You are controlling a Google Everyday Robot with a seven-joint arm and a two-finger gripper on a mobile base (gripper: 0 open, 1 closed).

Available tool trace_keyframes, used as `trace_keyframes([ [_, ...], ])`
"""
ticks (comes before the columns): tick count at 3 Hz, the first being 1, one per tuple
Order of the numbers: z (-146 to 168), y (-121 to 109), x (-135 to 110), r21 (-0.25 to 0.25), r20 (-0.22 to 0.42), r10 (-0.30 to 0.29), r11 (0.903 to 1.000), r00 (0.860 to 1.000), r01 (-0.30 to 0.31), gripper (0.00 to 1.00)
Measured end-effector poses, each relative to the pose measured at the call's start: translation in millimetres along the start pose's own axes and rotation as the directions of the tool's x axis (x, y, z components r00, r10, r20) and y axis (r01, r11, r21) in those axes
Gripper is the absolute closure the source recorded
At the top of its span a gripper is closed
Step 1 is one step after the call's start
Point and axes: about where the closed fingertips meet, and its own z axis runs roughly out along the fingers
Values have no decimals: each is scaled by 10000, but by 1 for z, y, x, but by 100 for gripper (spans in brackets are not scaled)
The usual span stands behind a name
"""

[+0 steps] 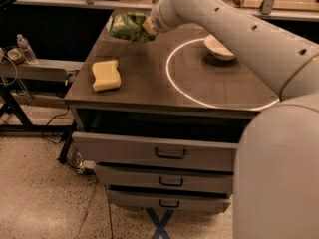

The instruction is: Move green jalapeno chip bag near sponge

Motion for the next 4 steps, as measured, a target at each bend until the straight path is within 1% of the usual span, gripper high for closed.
trace_keyframes([
  [1, -21, 33, 35, -299, -711, -897, 9957, 9934, 878, 97],
  [2, -29, 54, 52, -706, -1088, -1599, 9857, 9811, 1528, 75],
  [3, -33, 76, 61, -1291, -1121, -2145, 9713, 9703, 1999, 43],
  [4, -33, 84, 63, -1536, -1101, -2350, 9640, 9657, 2170, 20],
])
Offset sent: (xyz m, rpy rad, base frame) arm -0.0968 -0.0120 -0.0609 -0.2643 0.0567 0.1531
